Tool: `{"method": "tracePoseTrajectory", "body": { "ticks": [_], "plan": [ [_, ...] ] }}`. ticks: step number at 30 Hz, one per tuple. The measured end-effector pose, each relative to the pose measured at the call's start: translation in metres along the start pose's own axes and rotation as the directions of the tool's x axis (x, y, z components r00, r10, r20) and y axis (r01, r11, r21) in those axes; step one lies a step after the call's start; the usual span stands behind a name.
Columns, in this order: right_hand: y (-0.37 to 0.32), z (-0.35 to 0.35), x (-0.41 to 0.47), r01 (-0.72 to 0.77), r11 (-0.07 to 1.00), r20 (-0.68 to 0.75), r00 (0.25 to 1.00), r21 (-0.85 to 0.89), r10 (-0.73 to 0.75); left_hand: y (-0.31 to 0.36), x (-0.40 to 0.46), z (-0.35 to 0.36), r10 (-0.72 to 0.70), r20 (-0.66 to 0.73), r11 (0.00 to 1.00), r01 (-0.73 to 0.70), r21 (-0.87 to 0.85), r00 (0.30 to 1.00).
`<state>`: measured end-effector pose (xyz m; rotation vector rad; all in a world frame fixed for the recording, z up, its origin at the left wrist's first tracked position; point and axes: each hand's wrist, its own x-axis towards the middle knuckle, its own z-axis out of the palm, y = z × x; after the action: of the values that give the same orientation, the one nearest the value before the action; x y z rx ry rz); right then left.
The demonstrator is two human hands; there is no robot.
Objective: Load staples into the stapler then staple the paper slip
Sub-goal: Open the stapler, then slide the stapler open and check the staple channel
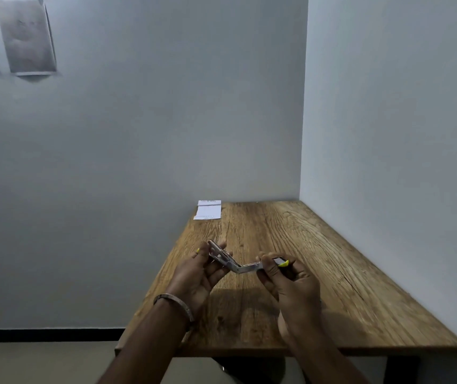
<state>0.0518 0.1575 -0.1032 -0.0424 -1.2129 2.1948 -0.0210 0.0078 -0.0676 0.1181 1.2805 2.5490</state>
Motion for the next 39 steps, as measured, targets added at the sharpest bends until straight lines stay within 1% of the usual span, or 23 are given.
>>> {"method": "tracePoseTrajectory", "body": {
  "ticks": [3, 7, 12, 15, 18, 19, 22, 26, 27, 28, 29, 30, 33, 34, 36, 37, 39],
  "plan": [
    [0.001, -0.001, -0.001, 0.007, 0.999, 0.023, 1.0, -0.043, -0.006, 0.001, 0.002, -0.001, -0.075, -0.05, 0.989, 0.067, -0.135, 0.996],
    [0.001, -0.001, -0.005, 0.063, 0.991, 0.087, 0.995, -0.122, -0.053, 0.0, 0.006, 0.001, -0.12, -0.081, 0.983, 0.107, -0.15, 0.989],
    [0.0, 0.004, -0.01, 0.171, 0.951, 0.171, 0.977, -0.259, -0.129, -0.001, 0.007, -0.002, -0.13, -0.085, 0.982, 0.116, -0.152, 0.988],
    [-0.001, 0.006, -0.013, 0.288, 0.876, 0.282, 0.941, -0.387, -0.185, 0.002, 0.005, -0.002, -0.185, -0.072, 0.978, 0.176, -0.113, 0.98],
    [-0.002, 0.007, -0.012, 0.429, 0.795, 0.437, 0.869, -0.429, -0.233, 0.004, 0.003, 0.003, -0.26, -0.076, 0.964, 0.255, -0.077, 0.963],
    [-0.003, 0.008, -0.011, 0.463, 0.757, 0.477, 0.848, -0.461, -0.229, 0.004, 0.003, 0.004, -0.285, -0.068, 0.958, 0.281, -0.06, 0.956],
    [-0.006, 0.013, -0.006, 0.545, 0.592, 0.552, 0.811, -0.593, -0.194, 0.002, 0.0, 0.008, -0.344, -0.006, 0.939, 0.344, 0.009, 0.939],
    [-0.009, 0.017, 0.001, 0.64, 0.438, 0.659, 0.741, -0.631, -0.133, 0.003, -0.004, 0.011, -0.425, 0.074, 0.903, 0.417, 0.103, 0.902],
    [-0.01, 0.017, 0.002, 0.665, 0.389, 0.684, 0.721, -0.637, -0.113, 0.003, -0.006, 0.014, -0.446, 0.088, 0.889, 0.43, 0.159, 0.891],
    [-0.011, 0.017, 0.003, 0.696, 0.332, 0.712, 0.696, -0.637, -0.094, 0.002, -0.008, 0.015, -0.454, 0.13, 0.883, 0.426, 0.196, 0.882],
    [-0.011, 0.018, 0.005, 0.726, 0.276, 0.739, 0.669, -0.63, -0.074, 0.002, -0.008, 0.016, -0.448, 0.17, 0.888, 0.416, 0.198, 0.878],
    [-0.013, 0.019, 0.008, 0.752, 0.223, 0.763, 0.644, -0.62, -0.055, 0.002, -0.007, 0.015, -0.433, 0.181, 0.895, 0.398, 0.203, 0.883],
    [-0.019, 0.022, 0.014, 0.796, 0.061, 0.797, 0.604, -0.603, -0.003, 0.008, -0.013, 0.005, -0.404, 0.233, 0.909, 0.359, 0.213, 0.885],
    [-0.02, 0.022, 0.015, 0.806, 0.001, 0.806, 0.592, -0.592, -0.006, 0.011, -0.015, 0.002, -0.397, 0.259, 0.912, 0.347, 0.219, 0.88],
    [-0.018, 0.021, 0.016, 0.806, -0.1, 0.812, 0.582, -0.584, -0.05, 0.014, -0.013, -0.006, -0.387, 0.268, 0.915, 0.332, 0.23, 0.882],
    [-0.017, 0.02, 0.016, 0.792, -0.13, 0.802, 0.593, -0.597, -0.073, 0.015, -0.011, -0.011, -0.372, 0.268, 0.922, 0.321, 0.217, 0.889],
    [-0.013, 0.019, 0.016, 0.745, -0.16, 0.76, 0.646, -0.648, -0.071, 0.014, -0.01, -0.018, -0.304, 0.252, 0.948, 0.265, 0.177, 0.919]
  ]
}}
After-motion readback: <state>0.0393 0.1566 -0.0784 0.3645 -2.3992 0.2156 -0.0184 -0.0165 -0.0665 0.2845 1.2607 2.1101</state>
